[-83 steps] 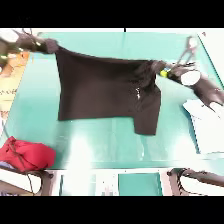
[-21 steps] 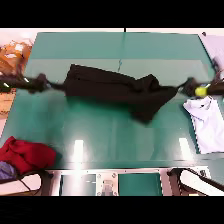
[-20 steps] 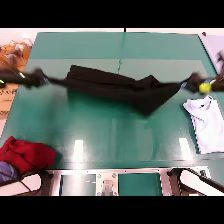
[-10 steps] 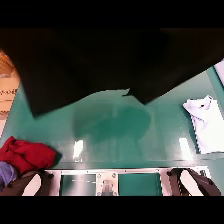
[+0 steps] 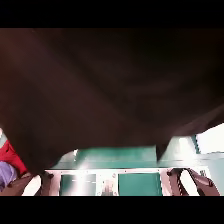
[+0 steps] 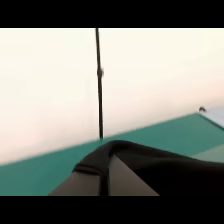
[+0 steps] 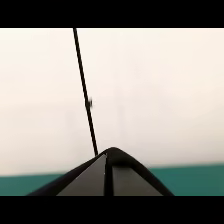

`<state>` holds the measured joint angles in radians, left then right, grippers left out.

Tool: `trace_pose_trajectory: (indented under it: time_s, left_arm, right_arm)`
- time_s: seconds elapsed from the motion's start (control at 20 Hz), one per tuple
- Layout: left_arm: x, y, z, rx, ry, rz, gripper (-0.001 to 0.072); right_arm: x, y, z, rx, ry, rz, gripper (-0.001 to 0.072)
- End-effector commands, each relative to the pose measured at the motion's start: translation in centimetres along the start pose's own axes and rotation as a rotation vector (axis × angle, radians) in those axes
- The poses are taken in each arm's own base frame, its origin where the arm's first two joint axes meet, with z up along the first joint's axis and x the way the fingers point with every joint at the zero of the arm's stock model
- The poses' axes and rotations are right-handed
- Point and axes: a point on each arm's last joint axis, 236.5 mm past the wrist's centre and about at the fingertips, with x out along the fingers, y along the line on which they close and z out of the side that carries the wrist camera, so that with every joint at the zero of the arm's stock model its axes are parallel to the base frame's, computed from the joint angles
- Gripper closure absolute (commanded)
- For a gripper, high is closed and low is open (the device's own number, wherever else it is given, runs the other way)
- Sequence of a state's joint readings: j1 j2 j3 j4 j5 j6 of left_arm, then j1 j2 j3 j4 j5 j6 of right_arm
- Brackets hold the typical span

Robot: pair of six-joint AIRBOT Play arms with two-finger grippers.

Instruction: Fold the shirts.

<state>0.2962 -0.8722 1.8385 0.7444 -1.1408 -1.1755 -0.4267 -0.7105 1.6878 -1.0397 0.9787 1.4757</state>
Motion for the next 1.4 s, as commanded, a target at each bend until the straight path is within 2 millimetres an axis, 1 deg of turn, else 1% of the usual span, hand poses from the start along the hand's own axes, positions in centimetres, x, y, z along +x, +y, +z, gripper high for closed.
trace_pose_trajectory:
  time_s: [0.0,0.05,0.15,0.2,0.25,0.3,0.35,0.4,0.45,0.5,0.55,0.6,0.65,0.7,0.8,0.85,0.9,1.0,1.05,1.15,1.25,1.35]
  left_arm:
    - [6.4,5.1,-9.7,-0.151,0.210,-0.039,0.0687]
    - [8.5,6.4,-13.0,-0.222,0.260,-0.066,0.0687]
    - [13.2,8.5,-20.5,-0.337,0.370,-0.103,0.0687]
    - [15.5,8.9,-24.8,-0.364,0.434,-0.120,0.0687]
    - [17.7,8.9,-29.1,-0.383,0.497,-0.140,0.0687]
    - [19.6,8.8,-32.8,-0.406,0.549,-0.151,0.0687]
    - [21.3,9.0,-36.2,-0.440,0.586,-0.141,0.0687]
    - [22.9,9.6,-39.3,-0.466,0.610,-0.113,0.0687]
    - [24.0,10.5,-41.7,-0.487,0.623,-0.080,0.0687]
    - [24.9,11.3,-43.8,-0.505,0.631,-0.048,0.0687]
    - [25.4,12.4,-45.2,-0.513,0.629,-0.011,0.0688]
    - [25.9,13.4,-46.3,-0.517,0.621,0.024,0.0687]
    - [26.2,14.1,-46.8,-0.517,0.612,0.051,0.0688]
    - [26.4,14.9,-47.1,-0.508,0.601,0.078,0.0688]
    - [26.7,16.0,-47.0,-0.498,0.573,0.115,0.0688]
    - [26.7,16.0,-47.3,-0.499,0.579,0.115,0.0687]
    - [26.5,15.5,-47.9,-0.496,0.606,0.097,0.0687]
    - [25.3,13.8,-49.5,-0.481,0.697,0.031,0.0687]
    - [24.5,13.0,-50.3,-0.460,0.753,-0.003,0.0688]
    - [22.0,11.8,-52.3,-0.440,0.894,-0.042,0.0688]
    - [19.4,11.6,-54.2,-0.430,1.032,-0.031,0.0688]
    - [18.0,11.7,-55.1,-0.417,1.101,-0.019,0.0688]
  right_arm:
    - [6.8,-3.8,-10.9,0.130,0.252,0.022,0.0696]
    - [8.9,-5.0,-15.2,0.178,0.333,0.028,0.0697]
    - [12.6,-7.0,-23.5,0.229,0.464,0.012,0.0697]
    - [14.4,-7.7,-28.0,0.247,0.527,0.002,0.0696]
    - [16.0,-8.3,-32.4,0.266,0.584,-0.015,0.0696]
    - [17.5,-8.8,-36.2,0.283,0.632,-0.032,0.0697]
    - [19.0,-9.4,-39.9,0.286,0.679,-0.049,0.0697]
    - [20.2,-10.2,-42.9,0.295,0.711,-0.073,0.0697]
    - [21.3,-11.1,-45.7,0.314,0.743,-0.096,0.0697]
    - [22.2,-11.8,-48.0,0.342,0.775,-0.108,0.0696]
    - [23.1,-12.5,-49.9,0.360,0.802,-0.118,0.0697]
    - [23.9,-13.0,-51.1,0.373,0.816,-0.124,0.0696]
    - [24.8,-13.3,-51.9,0.386,0.820,-0.126,0.0696]
    - [25.7,-13.6,-52.3,0.387,0.819,-0.126,0.0696]
    - [27.1,-13.6,-52.2,0.383,0.814,-0.110,0.0697]
    - [27.3,-13.5,-51.9,0.382,0.817,-0.100,0.0697]
    - [27.2,-13.5,-51.6,0.382,0.824,-0.094,0.0697]
    - [25.6,-13.6,-51.8,0.388,0.892,-0.074,0.0699]
    - [24.3,-14.0,-52.4,0.368,0.952,-0.066,0.0699]
    - [21.6,-14.5,-53.3,0.326,1.061,-0.057,0.0699]
    - [19.8,-14.9,-54.1,0.308,1.120,-0.061,0.0699]
    - [18.4,-14.6,-54.9,0.308,1.175,-0.052,0.0699]
